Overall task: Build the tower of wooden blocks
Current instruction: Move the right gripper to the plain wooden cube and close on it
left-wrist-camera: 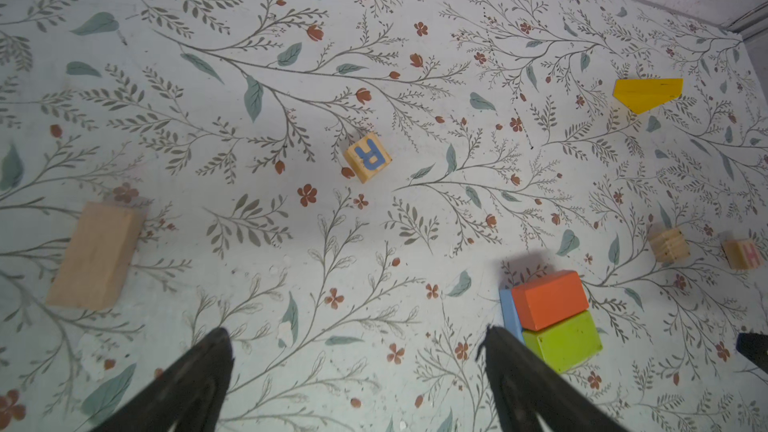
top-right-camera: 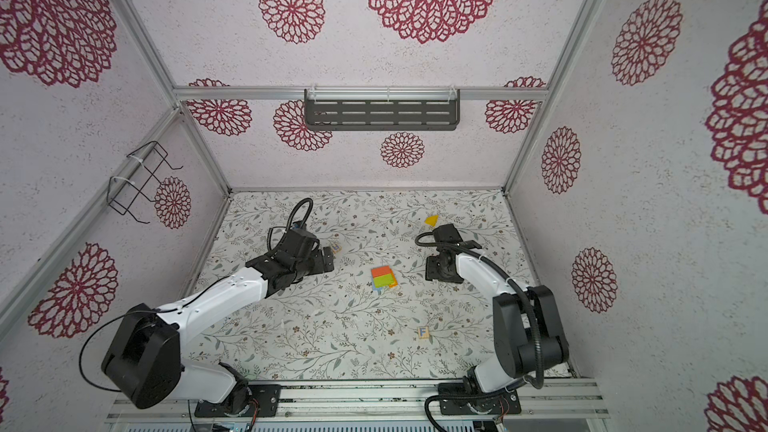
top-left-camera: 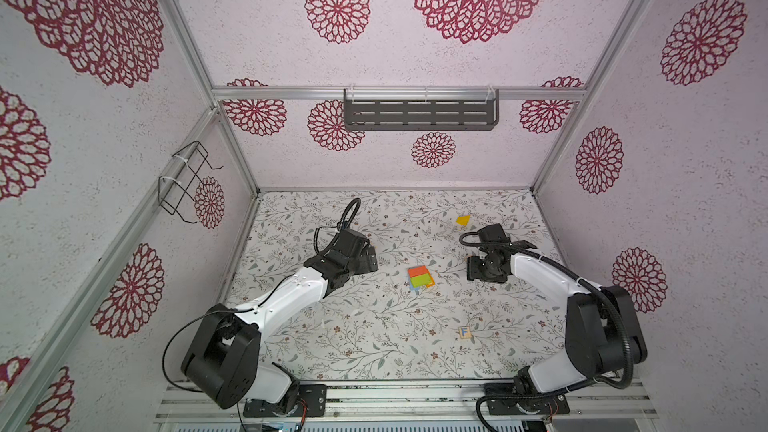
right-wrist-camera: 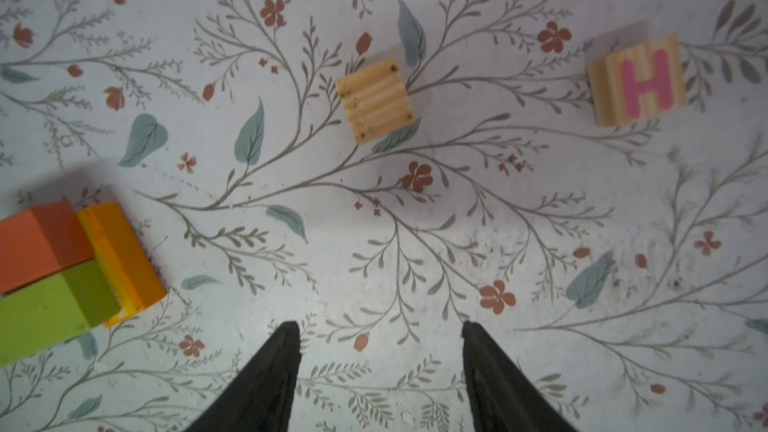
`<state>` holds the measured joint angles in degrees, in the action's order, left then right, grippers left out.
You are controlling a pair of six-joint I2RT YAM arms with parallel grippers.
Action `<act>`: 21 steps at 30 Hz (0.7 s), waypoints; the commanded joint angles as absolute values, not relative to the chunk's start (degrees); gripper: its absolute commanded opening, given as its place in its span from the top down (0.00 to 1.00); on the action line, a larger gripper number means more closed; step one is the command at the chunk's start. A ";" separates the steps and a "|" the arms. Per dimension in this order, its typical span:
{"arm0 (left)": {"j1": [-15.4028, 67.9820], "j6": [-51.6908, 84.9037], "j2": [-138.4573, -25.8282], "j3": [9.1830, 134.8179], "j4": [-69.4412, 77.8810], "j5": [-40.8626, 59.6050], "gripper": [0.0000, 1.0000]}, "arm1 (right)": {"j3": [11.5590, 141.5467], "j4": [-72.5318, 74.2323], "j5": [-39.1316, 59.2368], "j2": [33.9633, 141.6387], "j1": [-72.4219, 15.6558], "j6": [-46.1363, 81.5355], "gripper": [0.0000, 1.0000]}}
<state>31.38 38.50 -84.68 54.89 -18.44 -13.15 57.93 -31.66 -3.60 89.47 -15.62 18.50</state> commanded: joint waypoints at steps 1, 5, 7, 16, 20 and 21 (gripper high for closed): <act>30.13 37.02 -88.05 58.46 -13.20 -12.14 0.03 | 61.95 -29.99 -3.71 91.69 -15.02 14.98 0.35; 29.24 36.97 -92.10 60.79 -9.31 -11.48 0.03 | 65.77 -30.40 -4.68 96.67 -14.85 12.09 0.36; 28.75 36.92 -93.81 60.98 -7.01 -10.77 0.03 | 67.26 -30.45 -4.92 98.76 -14.77 10.40 0.35; 25.82 37.22 -95.56 57.53 -1.50 -7.28 0.03 | 72.87 -32.15 -7.12 105.61 -13.27 7.21 0.35; 25.36 36.71 -94.89 56.80 -1.41 -7.73 0.03 | 75.23 -33.06 -8.26 108.15 -13.10 6.60 0.37; 25.30 36.67 -94.67 56.46 -1.10 -7.94 0.03 | 75.75 -33.35 -8.67 108.69 -13.05 6.55 0.38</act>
<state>25.65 37.06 -95.18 57.21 -3.62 -8.21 73.58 -31.22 -6.39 108.03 -13.39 8.19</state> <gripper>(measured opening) 0.974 0.625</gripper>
